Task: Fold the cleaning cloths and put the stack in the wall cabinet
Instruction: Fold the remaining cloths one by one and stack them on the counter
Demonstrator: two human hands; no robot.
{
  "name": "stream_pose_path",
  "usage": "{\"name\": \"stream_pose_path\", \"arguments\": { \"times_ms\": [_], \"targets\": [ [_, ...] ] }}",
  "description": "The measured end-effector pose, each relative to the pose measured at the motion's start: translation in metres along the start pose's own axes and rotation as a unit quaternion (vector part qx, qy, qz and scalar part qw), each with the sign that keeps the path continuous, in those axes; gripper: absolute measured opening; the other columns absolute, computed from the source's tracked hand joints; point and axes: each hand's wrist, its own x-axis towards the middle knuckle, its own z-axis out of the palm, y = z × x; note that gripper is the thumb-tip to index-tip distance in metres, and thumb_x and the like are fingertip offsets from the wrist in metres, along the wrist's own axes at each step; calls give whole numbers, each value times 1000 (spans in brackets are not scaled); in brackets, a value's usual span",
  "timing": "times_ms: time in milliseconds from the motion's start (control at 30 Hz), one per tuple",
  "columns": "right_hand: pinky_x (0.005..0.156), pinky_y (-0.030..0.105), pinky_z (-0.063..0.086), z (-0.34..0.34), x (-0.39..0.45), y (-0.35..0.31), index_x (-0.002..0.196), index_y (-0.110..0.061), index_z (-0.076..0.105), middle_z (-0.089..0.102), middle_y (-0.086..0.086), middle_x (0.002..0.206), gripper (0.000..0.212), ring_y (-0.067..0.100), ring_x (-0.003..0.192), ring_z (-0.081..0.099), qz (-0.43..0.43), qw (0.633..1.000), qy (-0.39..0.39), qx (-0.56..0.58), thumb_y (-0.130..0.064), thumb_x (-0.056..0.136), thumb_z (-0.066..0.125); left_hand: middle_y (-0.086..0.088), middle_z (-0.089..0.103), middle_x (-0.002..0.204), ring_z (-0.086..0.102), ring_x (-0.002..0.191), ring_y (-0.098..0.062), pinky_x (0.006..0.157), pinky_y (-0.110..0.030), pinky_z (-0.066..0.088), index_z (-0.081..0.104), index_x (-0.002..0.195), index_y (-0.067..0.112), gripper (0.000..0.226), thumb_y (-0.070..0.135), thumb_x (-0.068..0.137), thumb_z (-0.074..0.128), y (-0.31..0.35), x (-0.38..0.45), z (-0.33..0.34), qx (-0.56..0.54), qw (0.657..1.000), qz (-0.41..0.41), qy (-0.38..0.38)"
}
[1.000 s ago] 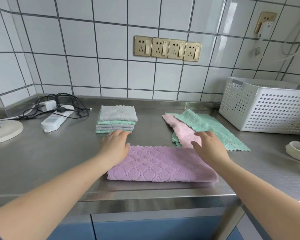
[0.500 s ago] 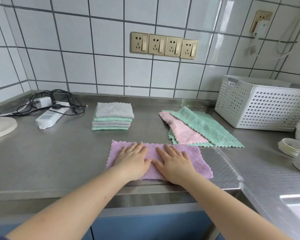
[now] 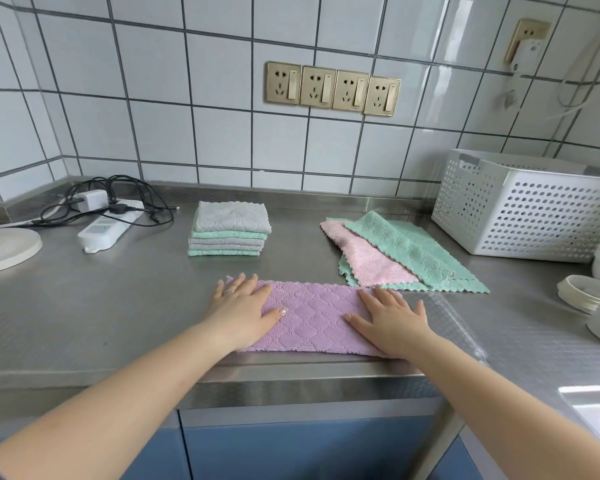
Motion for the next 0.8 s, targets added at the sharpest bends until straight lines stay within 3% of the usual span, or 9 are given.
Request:
{"name": "stream_pose_path", "arguments": {
  "times_ms": [67,133,233,367,533,600,700,800],
  "targets": [
    [112,49,23,-4,3,-2,137,-36,40,35,-7,148,49,19,135,35,-40,996,67,50,-52,90,44,0,32,151,25,141,-16,115,-28,12,42,139,27,46,39,95,45,7,-7,-2,-56,993,78,67],
    [97,37,39,-9,6,-11,119,-33,60,51,-7,131,31,19,115,54,-97,979,115,138,-24,90,51,5,53,132,45,124,-11,103,-16,25,57,127,26,34,22,94,50,22,-19,-7,-131,973,158,102],
    [79,27,41,-15,11,-32,107,-21,67,59,-2,117,32,20,101,59,-158,968,100,165,-5,89,46,9,60,118,51,111,-7,99,-18,34,64,118,26,31,18,93,49,44,-33,-8,-151,961,216,84],
    [93,30,42,-15,24,-44,108,-20,67,60,1,118,36,21,110,55,-185,971,53,142,-4,89,42,11,60,117,51,111,-13,98,-31,37,64,116,31,28,33,93,48,47,-36,1,-77,970,218,77],
    [98,35,39,-13,31,-37,111,-29,65,58,-6,122,32,19,111,55,-188,977,62,73,-15,95,41,13,58,117,50,111,-11,97,-28,31,63,117,32,30,41,93,47,39,-38,-3,-12,963,251,95],
    [97,36,39,-14,30,-35,112,-31,65,58,-8,121,33,18,109,56,-198,977,65,42,-14,94,43,13,61,109,55,101,-9,93,-29,34,66,110,34,27,39,92,46,33,-40,-6,14,958,267,105],
    [94,35,42,-19,25,-32,111,-32,65,59,-7,115,39,18,106,57,-197,978,58,20,-8,91,41,17,64,77,62,67,-2,68,-23,47,69,78,36,28,37,77,41,14,-40,-9,66,950,277,131],
    [94,33,42,-23,18,-31,106,-31,68,62,-7,112,37,17,105,57,-192,979,48,37,-9,89,42,17,64,72,63,63,-3,67,-22,48,66,74,34,25,33,72,41,-10,-42,-11,82,951,270,127]
  ]
}}
